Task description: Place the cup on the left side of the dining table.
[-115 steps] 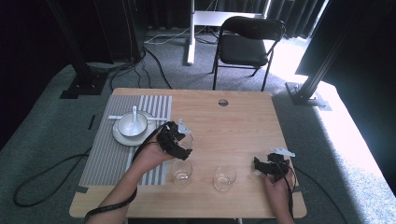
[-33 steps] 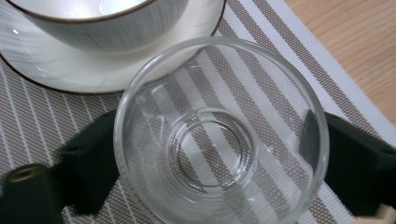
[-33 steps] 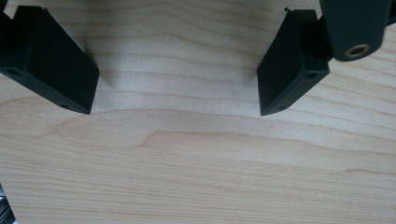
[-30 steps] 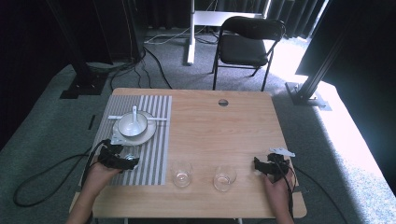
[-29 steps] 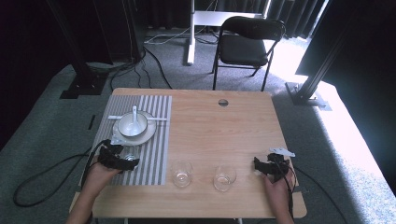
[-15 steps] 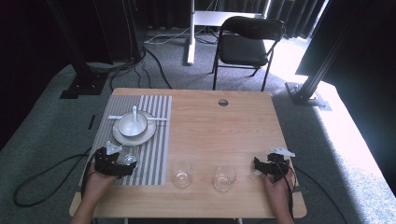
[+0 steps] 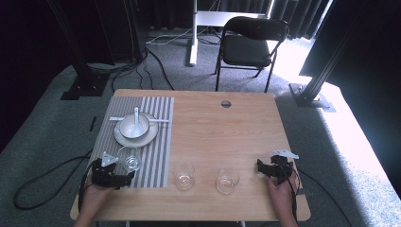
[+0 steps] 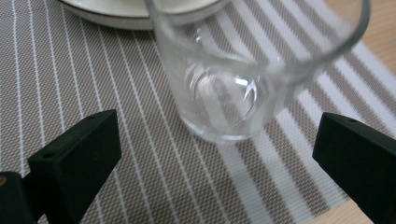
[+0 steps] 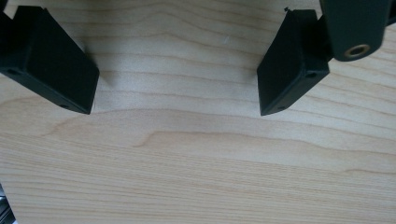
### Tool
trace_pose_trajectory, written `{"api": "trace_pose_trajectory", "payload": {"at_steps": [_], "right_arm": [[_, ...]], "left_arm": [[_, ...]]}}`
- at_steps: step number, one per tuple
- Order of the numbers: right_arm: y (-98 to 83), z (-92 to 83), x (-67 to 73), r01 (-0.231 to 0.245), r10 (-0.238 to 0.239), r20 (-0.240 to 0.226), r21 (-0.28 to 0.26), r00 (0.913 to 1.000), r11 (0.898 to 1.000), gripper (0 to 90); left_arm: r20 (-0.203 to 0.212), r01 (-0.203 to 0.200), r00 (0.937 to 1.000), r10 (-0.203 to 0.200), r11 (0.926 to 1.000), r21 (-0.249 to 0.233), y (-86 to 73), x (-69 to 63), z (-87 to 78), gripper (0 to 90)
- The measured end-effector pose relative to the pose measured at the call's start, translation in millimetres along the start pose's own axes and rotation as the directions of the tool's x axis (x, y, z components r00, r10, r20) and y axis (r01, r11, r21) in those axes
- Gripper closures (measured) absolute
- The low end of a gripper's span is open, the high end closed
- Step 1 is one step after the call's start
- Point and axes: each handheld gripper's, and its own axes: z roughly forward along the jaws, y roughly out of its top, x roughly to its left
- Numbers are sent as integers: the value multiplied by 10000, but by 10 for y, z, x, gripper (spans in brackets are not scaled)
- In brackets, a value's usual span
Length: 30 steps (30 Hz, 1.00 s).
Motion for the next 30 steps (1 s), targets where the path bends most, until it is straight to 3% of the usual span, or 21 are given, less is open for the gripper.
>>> {"api": "trace_pose_trajectory", "payload": {"at_steps": [6,11,15,30], "right_arm": [[0,0,0,-4,4,0,0,10000,10000,123],[0,0,0,-1,1,0,1,10000,10000,123],[0,0,0,1,-1,0,0,10000,10000,122],[0,0,0,0,0,1,-1,10000,10000,122]], "left_arm": [[21,418,9991,-418,9991,-103,-134,90,-61,16],[-79,665,9977,-669,9966,-481,-280,125,-149,17],[-324,707,9968,-725,9960,-538,-393,155,-218,16],[-541,1004,9929,-1060,9902,-967,-774,221,-383,17]]}}
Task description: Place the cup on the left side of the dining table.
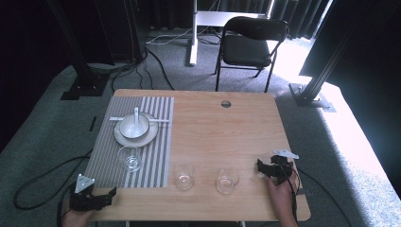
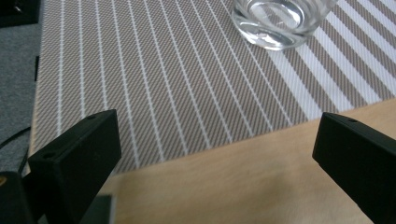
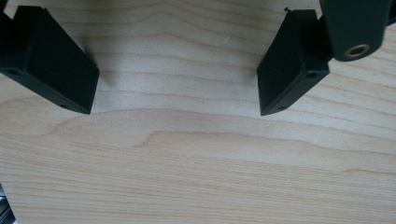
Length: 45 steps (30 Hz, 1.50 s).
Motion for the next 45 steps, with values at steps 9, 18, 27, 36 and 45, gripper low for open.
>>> {"api": "trace_pose_trajectory", "payload": {"at_steps": [9,18,27,36,45], "right_arm": [[0,0,0,0,0,0,1,10000,10000,123],[0,0,0,-2,2,0,1,10000,10000,122],[0,0,0,0,0,0,1,10000,10000,123],[0,0,0,-2,2,1,-1,10000,10000,122],[0,0,0,1,-1,1,0,10000,10000,123]], "left_arm": [[-106,-19,9999,19,10000,-70,-185,41,-126,16],[-354,-152,9993,141,9994,-298,-308,34,-212,16],[-1386,441,9889,-545,9960,-772,-417,127,-363,17],[-1835,352,9821,-435,9982,-481,-489,110,-349,17],[-1897,290,9811,-371,9985,-457,-499,93,-343,17]]}}
